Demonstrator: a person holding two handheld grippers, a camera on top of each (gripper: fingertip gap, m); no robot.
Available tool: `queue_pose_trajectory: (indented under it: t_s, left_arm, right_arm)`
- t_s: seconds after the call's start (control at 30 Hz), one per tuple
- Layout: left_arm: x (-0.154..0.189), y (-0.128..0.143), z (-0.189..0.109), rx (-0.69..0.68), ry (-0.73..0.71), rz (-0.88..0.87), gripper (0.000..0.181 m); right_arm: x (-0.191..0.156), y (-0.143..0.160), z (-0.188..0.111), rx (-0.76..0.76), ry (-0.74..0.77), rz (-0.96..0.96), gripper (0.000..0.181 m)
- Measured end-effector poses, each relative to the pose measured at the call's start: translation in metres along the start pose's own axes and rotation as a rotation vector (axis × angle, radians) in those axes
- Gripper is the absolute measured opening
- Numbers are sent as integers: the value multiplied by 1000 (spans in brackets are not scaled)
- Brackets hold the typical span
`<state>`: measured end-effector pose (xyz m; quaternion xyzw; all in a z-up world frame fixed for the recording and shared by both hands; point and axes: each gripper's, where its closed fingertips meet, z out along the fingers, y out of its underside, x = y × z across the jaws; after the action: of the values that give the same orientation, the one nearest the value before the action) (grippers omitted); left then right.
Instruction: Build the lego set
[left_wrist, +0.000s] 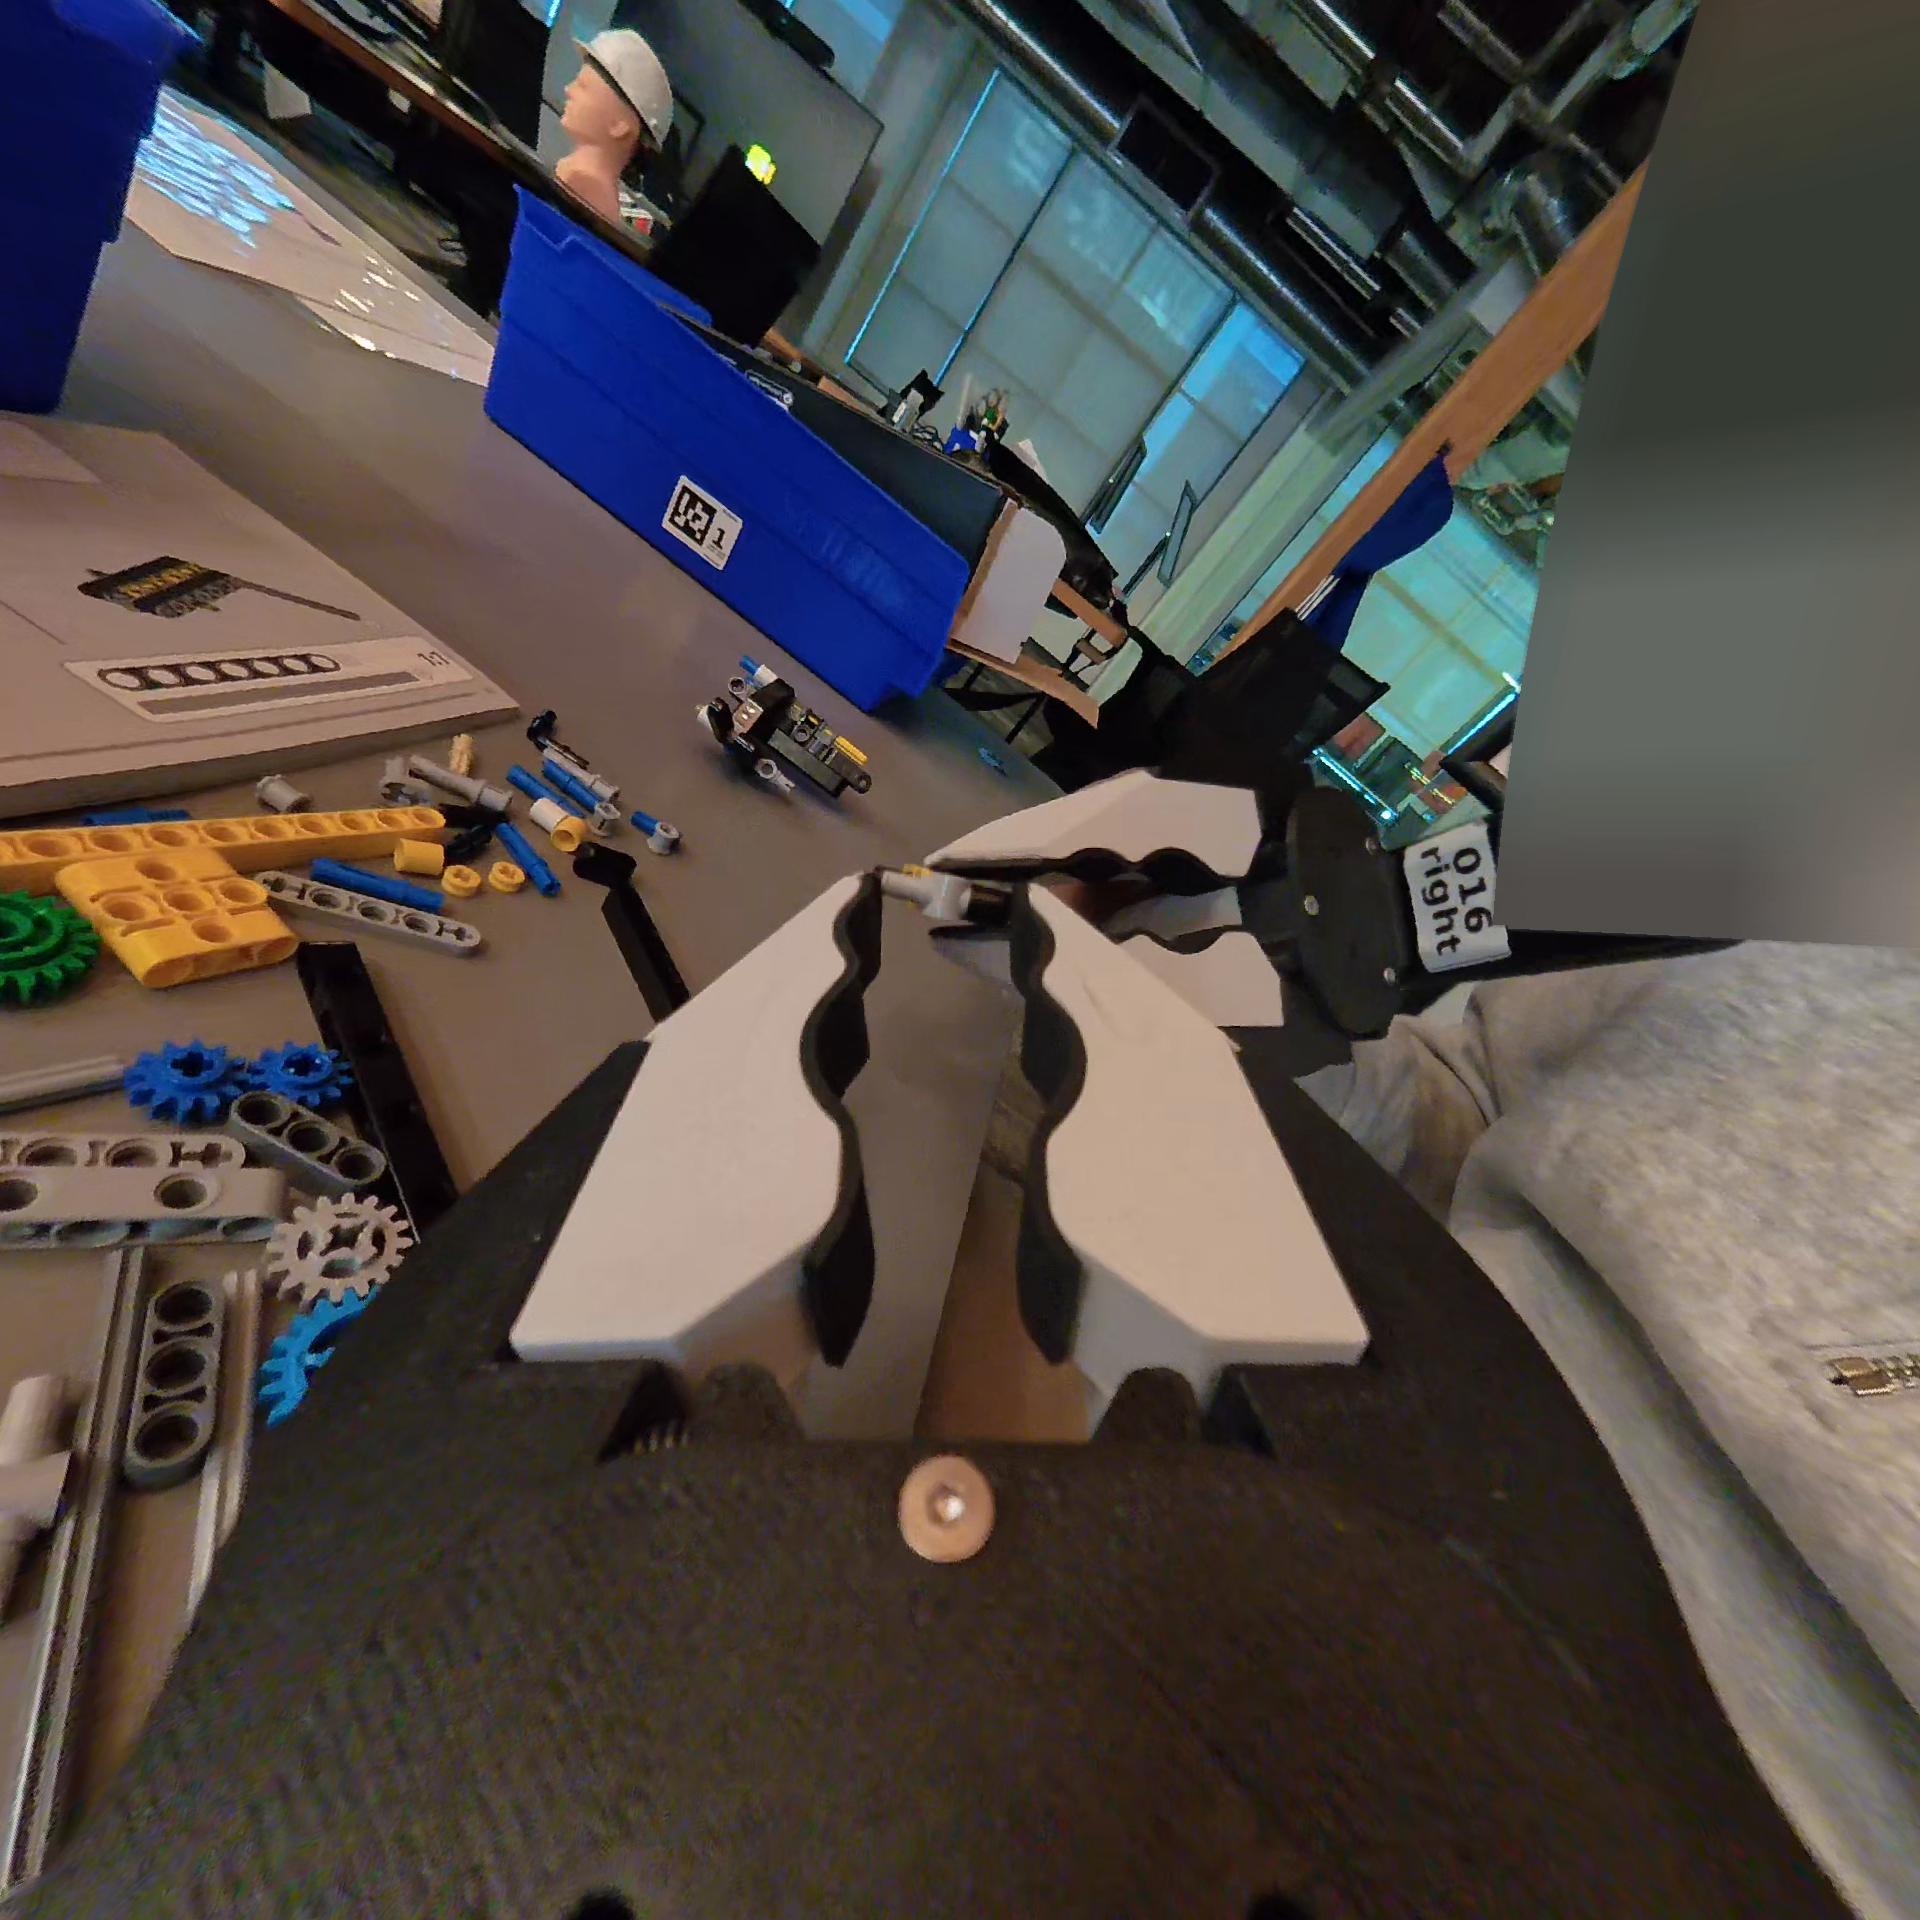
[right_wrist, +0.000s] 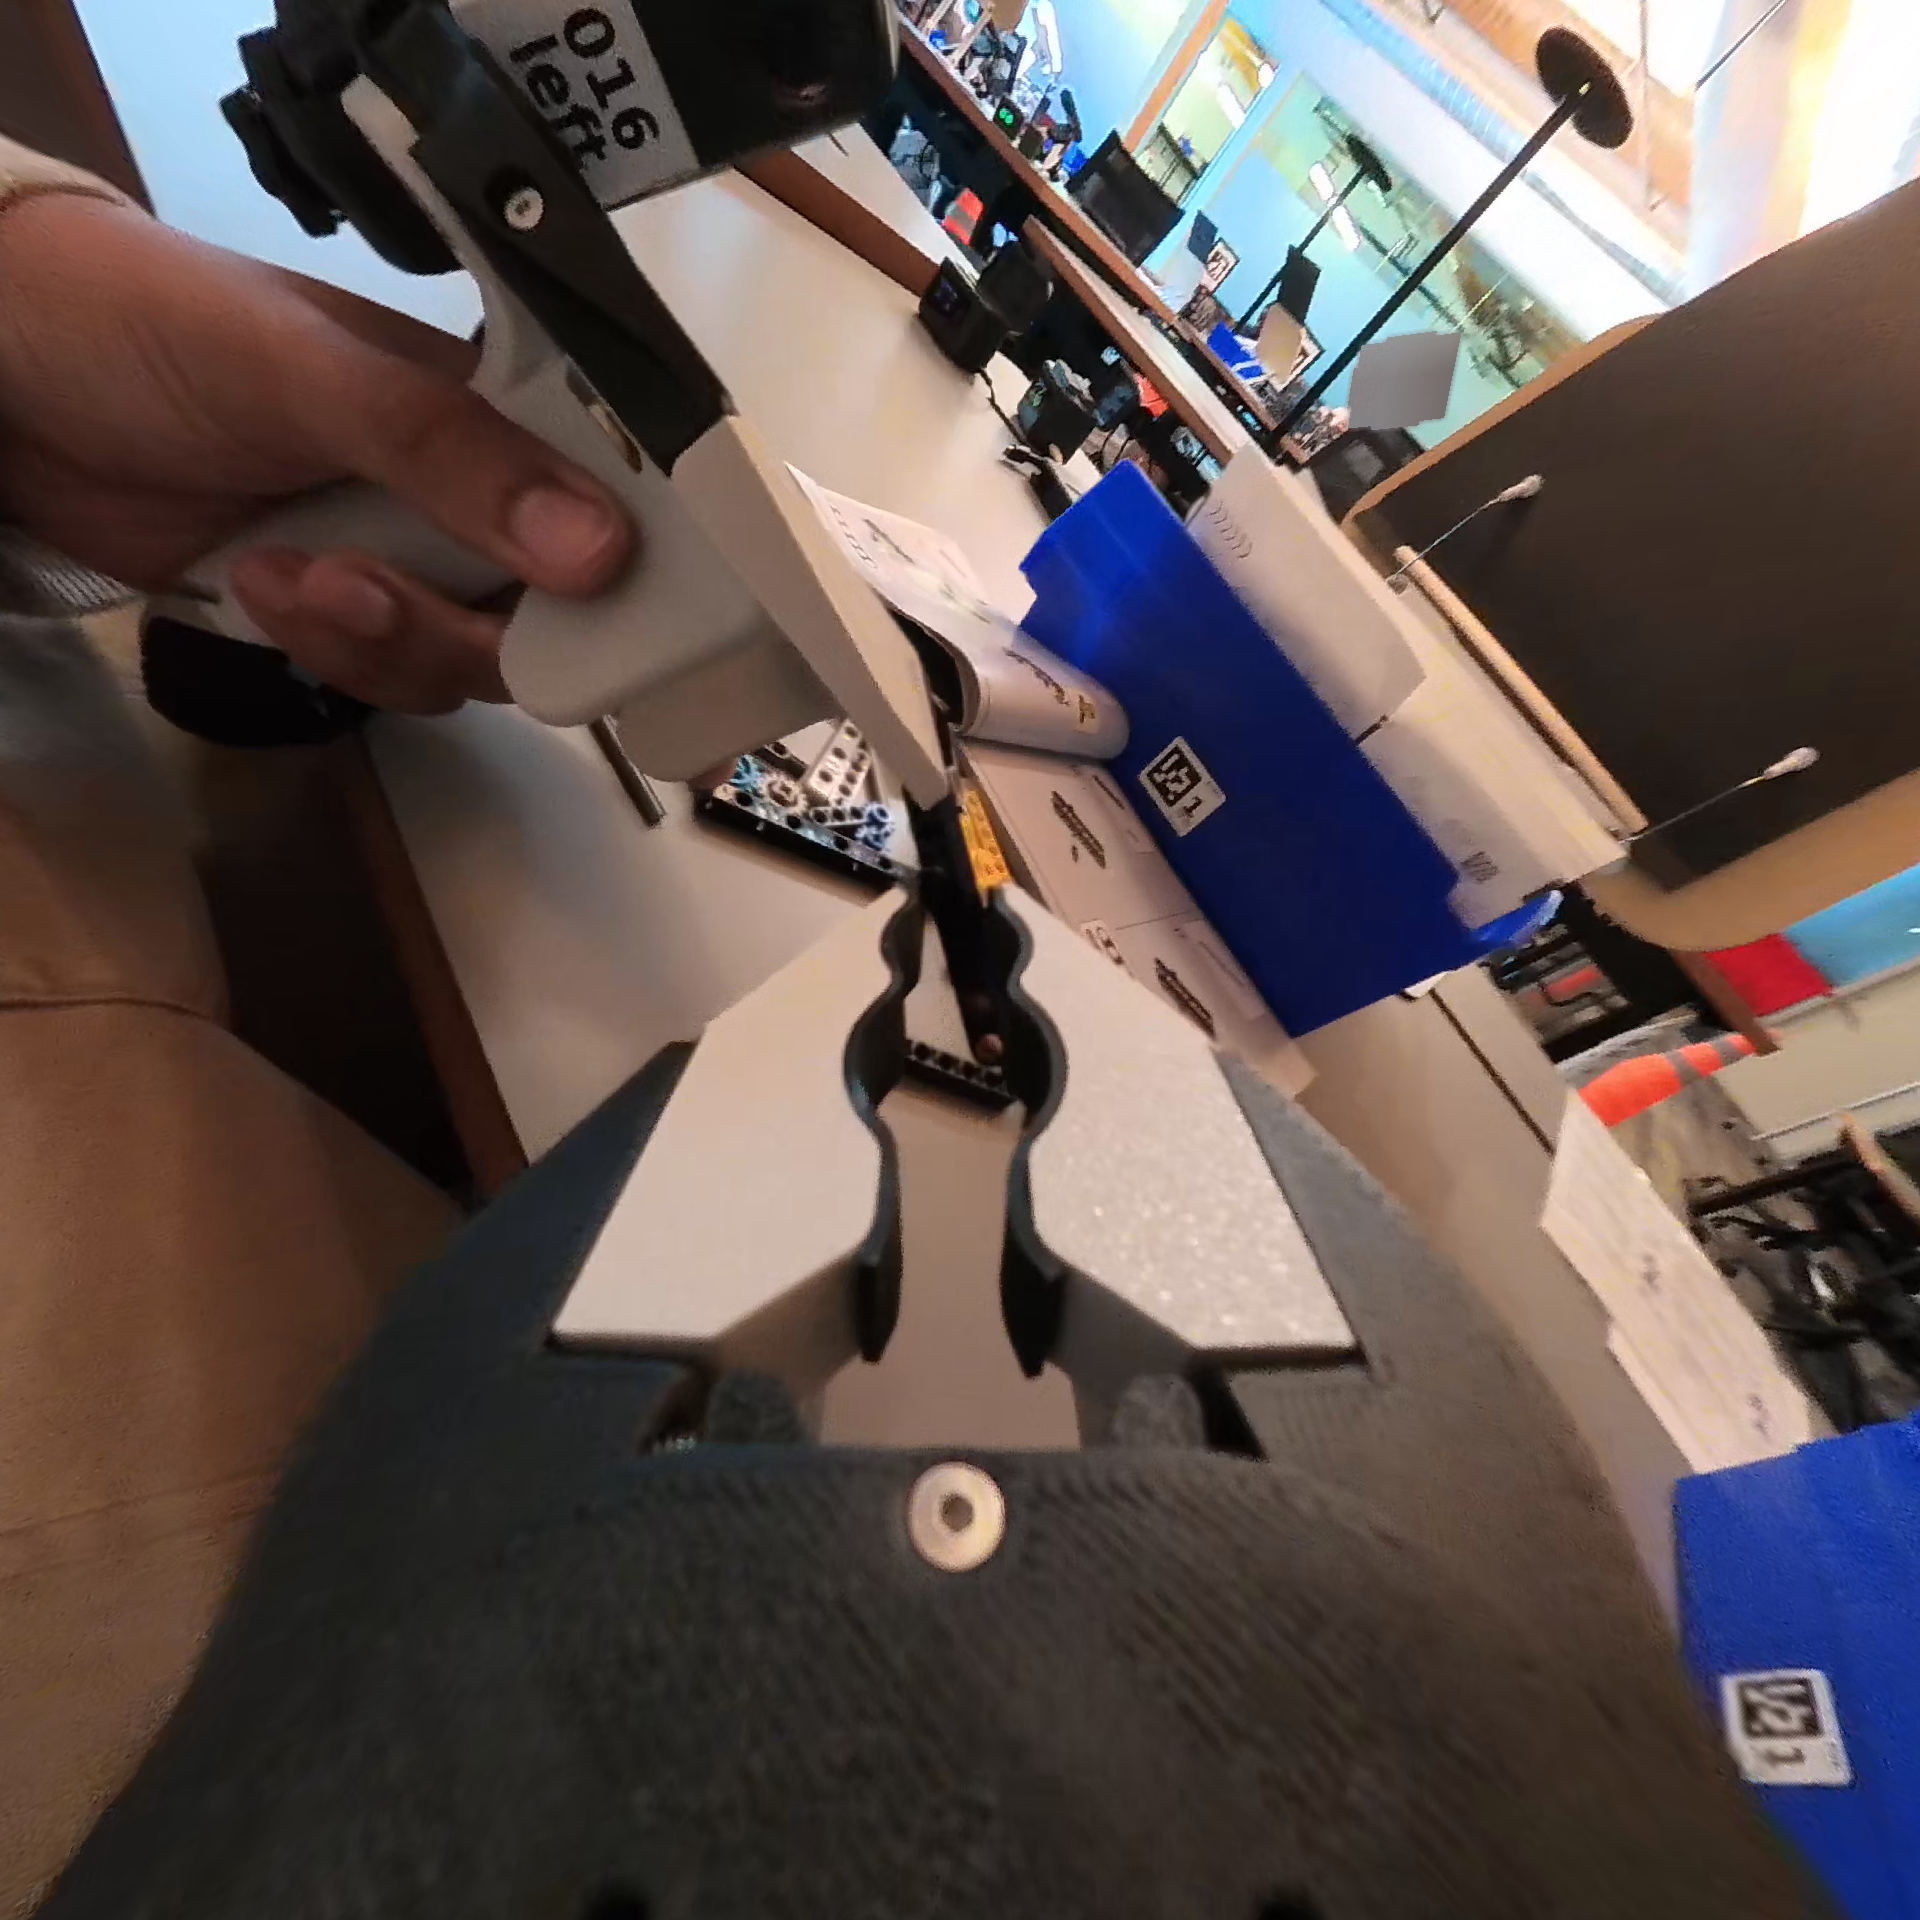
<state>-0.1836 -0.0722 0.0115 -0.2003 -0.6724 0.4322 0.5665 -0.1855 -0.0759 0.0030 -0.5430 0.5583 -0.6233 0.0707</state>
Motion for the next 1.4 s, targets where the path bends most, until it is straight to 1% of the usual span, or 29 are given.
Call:
queue_pose_trajectory:
  t_s: [0.03,0.07,0.13,0.23,0.37,0.5,0.9,1.4]
  left_arm:
    - [0,0,0,-3,3,-5,22]
    - [0,1,0,-7,7,-9,22]
    - [2,3,1,-23,25,-22,22]
    - [3,8,3,-65,57,-59,29]
    - [3,7,3,-58,55,-57,30]
    - [3,8,3,-65,58,-63,31]
    - [3,11,4,-79,50,-53,32]
    - [2,11,5,-83,53,-74,32]
  right_arm:
    - [1,0,0,4,9,-13,7]
    - [1,-1,-1,9,21,-27,4]
    - [3,-2,0,19,53,-69,5]
    - [6,-5,0,48,118,-155,5]
    - [6,-8,0,72,146,-194,4]
    - [7,-7,0,87,132,-125,4]
    - [29,0,-5,134,129,163,5]
    - [43,2,-9,162,148,273,5]
